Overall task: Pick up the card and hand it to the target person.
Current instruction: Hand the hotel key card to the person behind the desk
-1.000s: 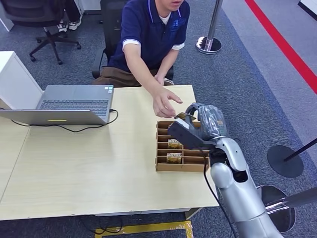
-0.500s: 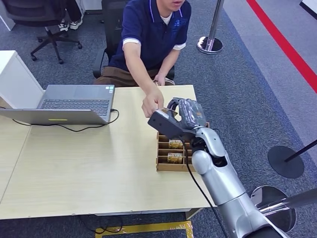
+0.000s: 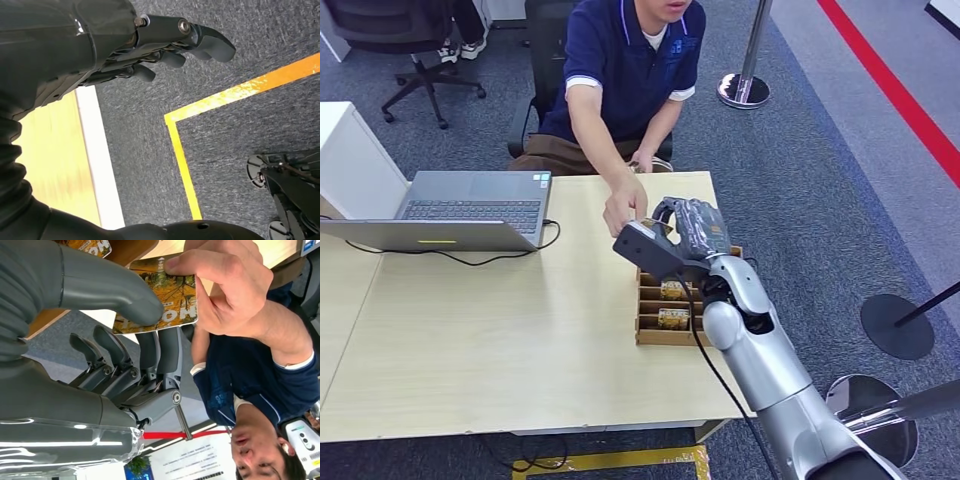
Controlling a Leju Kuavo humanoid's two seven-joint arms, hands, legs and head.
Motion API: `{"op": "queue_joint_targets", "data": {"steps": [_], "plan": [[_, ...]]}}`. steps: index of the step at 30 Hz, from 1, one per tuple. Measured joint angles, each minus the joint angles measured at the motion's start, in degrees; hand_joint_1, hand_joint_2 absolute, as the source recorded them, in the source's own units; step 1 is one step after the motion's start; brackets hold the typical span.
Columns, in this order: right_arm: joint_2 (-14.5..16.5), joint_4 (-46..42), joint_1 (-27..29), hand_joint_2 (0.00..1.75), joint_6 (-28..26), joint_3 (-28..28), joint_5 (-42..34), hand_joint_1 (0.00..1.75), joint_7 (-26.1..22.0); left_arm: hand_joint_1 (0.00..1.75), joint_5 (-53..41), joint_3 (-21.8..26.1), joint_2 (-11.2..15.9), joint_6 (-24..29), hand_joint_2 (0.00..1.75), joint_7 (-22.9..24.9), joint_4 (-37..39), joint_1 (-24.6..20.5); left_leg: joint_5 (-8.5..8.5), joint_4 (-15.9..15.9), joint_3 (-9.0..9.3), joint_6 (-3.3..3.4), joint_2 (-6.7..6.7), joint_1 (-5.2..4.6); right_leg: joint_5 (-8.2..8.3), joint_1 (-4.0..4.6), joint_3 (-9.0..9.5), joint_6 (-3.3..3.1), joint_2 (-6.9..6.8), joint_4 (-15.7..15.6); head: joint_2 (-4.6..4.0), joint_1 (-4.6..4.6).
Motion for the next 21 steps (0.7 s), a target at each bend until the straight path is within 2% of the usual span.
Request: {"op": "queue_joint_targets", "data": {"steps": [1, 2, 6, 15, 21], "plan": [[0.00, 0.05, -0.02, 1.75, 0.00, 0.07, -0.05, 0.00, 0.01, 0.00, -0.21, -0.03, 0.00, 0.01, 1.75, 0.13, 0.00, 0.01, 0.00, 0.00, 0.00, 0.00, 0.00, 0.00, 0.00, 0.00, 0.00, 0.00, 0.00, 0.00, 0.00, -0.01], [0.00, 0.07, -0.02, 1.75, 0.00, 0.16, -0.09, 0.00, 0.01, 0.00, -0.37, -0.07, 0.00, 0.01, 1.75, 0.27, 0.00, 0.01, 0.00, 0.00, 0.00, 0.00, 0.00, 0.00, 0.00, 0.00, 0.00, 0.00, 0.00, 0.00, 0.00, -0.01], [0.00, 0.07, -0.02, 1.75, -0.02, 0.35, -0.20, 0.00, 0.04, 0.00, -0.37, -0.10, 0.00, 0.07, 0.00, 0.29, 0.00, 0.02, 0.00, 0.00, 0.01, 0.00, 0.00, 0.00, 0.00, 0.00, 0.00, 0.00, 0.00, 0.00, 0.00, -0.02], [-0.01, 0.04, -0.02, 1.75, -0.75, 0.38, -0.33, 0.00, 0.34, 0.00, -0.22, -0.08, 0.00, 1.05, 0.00, 1.14, 0.00, 0.02, 0.00, 0.00, 0.02, 0.00, 0.00, 0.00, 0.00, 0.00, 0.00, 0.00, 0.00, 0.00, 0.00, -0.01], [-0.19, -2.20, 0.93, 1.75, -3.60, 0.24, -0.72, 0.00, 0.14, 0.00, 0.13, -0.07, 0.00, 1.27, 0.00, 1.13, 0.00, 0.05, 0.00, 0.01, 0.02, 0.00, 0.00, 0.00, 0.00, 0.00, -0.02, 0.00, 0.01, -0.01, 0.00, -0.02]]}}
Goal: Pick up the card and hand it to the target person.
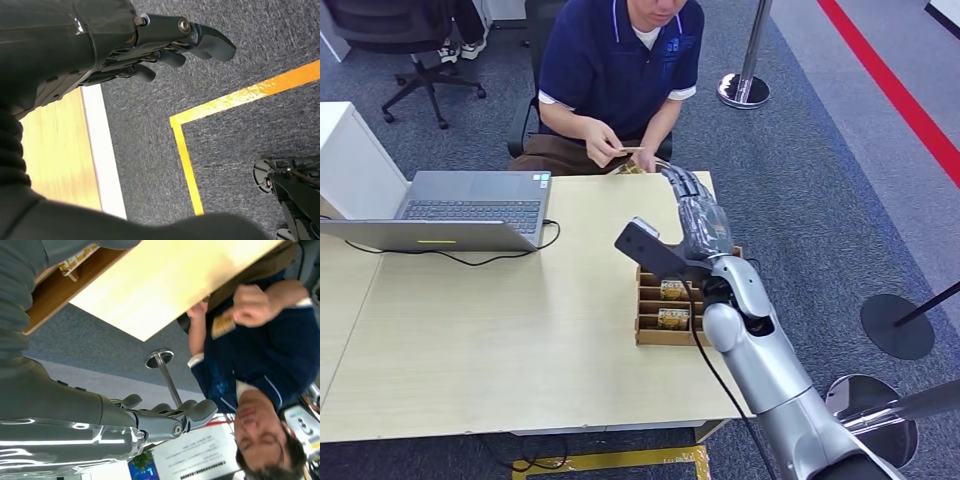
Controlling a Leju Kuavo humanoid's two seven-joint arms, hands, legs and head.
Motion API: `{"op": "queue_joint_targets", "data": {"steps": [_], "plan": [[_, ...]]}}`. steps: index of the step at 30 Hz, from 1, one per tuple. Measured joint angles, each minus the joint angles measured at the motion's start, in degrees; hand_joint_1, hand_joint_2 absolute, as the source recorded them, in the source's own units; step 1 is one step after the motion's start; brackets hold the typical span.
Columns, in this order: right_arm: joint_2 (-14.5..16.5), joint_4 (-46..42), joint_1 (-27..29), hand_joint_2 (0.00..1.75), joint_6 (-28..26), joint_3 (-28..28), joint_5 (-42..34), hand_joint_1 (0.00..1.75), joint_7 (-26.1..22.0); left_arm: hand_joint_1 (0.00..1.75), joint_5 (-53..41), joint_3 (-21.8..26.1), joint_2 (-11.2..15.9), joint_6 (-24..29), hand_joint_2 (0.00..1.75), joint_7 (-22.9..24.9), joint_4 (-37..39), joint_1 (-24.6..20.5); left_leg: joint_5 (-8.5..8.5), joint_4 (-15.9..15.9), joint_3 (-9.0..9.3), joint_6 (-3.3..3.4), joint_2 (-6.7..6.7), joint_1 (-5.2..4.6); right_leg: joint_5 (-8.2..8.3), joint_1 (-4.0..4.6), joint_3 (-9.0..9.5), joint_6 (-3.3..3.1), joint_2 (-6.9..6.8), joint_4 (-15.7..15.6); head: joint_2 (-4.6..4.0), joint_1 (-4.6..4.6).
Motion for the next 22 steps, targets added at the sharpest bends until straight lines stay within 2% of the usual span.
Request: {"op": "queue_joint_targets", "data": {"steps": [7, 9, 11, 15, 19, 22], "plan": [[-1.29, -9.75, 5.28, 1.75, -5.91, -2.88, -0.50, 0.04, -0.55, 0.00, 1.22, 0.12, 0.00, 0.26, 0.00, -0.01, 0.00, 0.36, -0.01, 0.00, -0.02, 0.00, -0.02, 0.00, -0.01, 0.00, -0.03, 0.00, -0.02, -0.03, 0.00, 0.00], [-2.00, -13.26, 7.57, 1.75, -7.16, -4.95, -0.48, 0.12, -0.57, 0.00, 1.51, 0.15, 0.00, 0.38, 0.00, -0.01, 0.00, 0.47, -0.02, 0.00, -0.02, 0.00, -0.02, -0.01, -0.01, -0.01, -0.03, 0.00, -0.03, -0.04, 0.00, 0.01], [-2.79, -16.54, 10.13, 1.75, -8.12, -7.70, -0.45, 0.17, -0.58, 0.00, 1.82, 0.20, 0.00, 0.44, 0.00, -0.03, 0.00, 0.53, -0.03, 0.00, -0.02, 0.01, -0.02, -0.02, -0.01, -0.01, -0.02, 0.01, -0.04, -0.05, 0.00, 0.01], [-4.22, -20.79, 14.79, 1.75, -9.50, -14.39, -1.15, 0.14, -0.90, 0.00, 2.23, 0.65, 0.00, 0.48, 0.00, -0.11, 0.00, 0.60, -0.05, 0.00, -0.02, 0.01, -0.04, -0.03, -0.01, -0.02, -0.02, 0.01, -0.04, -0.06, 0.02, 0.01], [-5.14, -21.76, 18.36, 1.75, -9.93, -21.49, -2.81, 0.14, -2.21, 0.00, 2.51, 1.21, 0.00, 0.51, 0.00, -0.16, 0.00, 0.61, -0.07, 0.00, -0.02, 0.01, -0.03, -0.03, -0.01, -0.01, -0.01, 0.01, -0.04, -0.05, 0.00, 0.01], [-5.36, -22.02, 19.52, 1.75, -9.92, -24.05, -2.89, 0.14, -2.60, 0.00, 2.56, 1.36, 0.00, 0.52, 0.00, -0.18, 0.00, 0.59, -0.07, 0.00, 0.00, 0.01, 0.00, -0.02, 0.00, -0.01, -0.02, 0.01, -0.02, -0.05, 0.00, 0.01]]}}
